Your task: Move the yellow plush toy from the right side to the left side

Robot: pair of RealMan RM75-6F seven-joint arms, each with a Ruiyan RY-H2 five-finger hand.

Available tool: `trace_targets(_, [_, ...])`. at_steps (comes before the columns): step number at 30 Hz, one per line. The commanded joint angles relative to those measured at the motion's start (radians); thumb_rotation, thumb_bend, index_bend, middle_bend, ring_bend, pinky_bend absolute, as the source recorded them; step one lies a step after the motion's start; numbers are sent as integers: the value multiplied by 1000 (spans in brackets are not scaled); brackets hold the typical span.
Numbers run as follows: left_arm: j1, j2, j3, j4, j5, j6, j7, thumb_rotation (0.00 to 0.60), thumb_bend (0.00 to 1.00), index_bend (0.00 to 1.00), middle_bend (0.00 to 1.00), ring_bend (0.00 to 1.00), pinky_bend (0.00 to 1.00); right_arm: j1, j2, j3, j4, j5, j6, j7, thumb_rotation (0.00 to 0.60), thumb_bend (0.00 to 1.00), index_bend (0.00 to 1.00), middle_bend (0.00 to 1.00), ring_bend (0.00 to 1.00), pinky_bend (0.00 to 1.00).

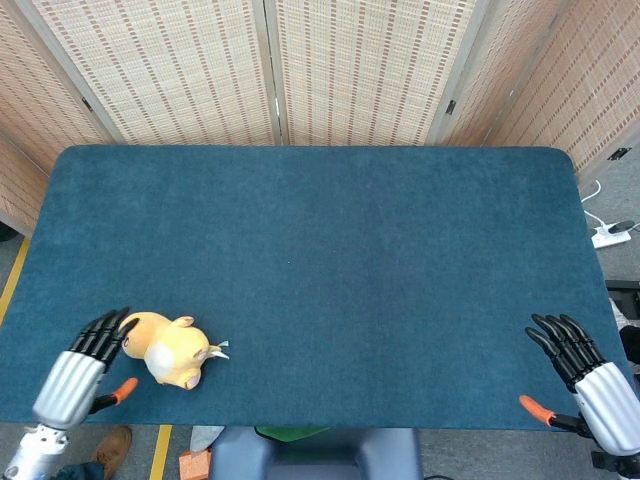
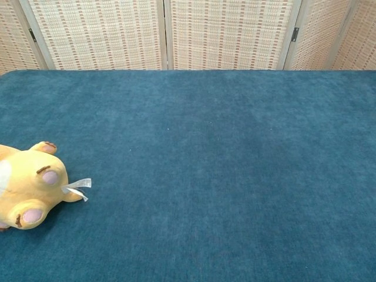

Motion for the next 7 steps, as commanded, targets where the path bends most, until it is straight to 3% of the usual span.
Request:
trace_targets(1, [178, 24, -32, 52, -199, 156, -105, 600, 261, 0, 0, 0, 149, -27, -4, 20, -65, 103, -80, -191, 600, 130, 0, 0, 0, 0])
trace_targets(3, [207, 27, -43, 81, -264, 138, -145, 600, 271, 0, 0, 0, 148, -33, -7, 25, -96, 132, -102, -241, 600, 131, 0, 0, 0, 0])
trace_targets(7, [220, 46, -65, 106, -253, 146, -191, 600, 278, 0, 0, 0, 151, -39, -26, 49, -129, 175, -122, -325, 600, 132, 0, 0, 0, 0])
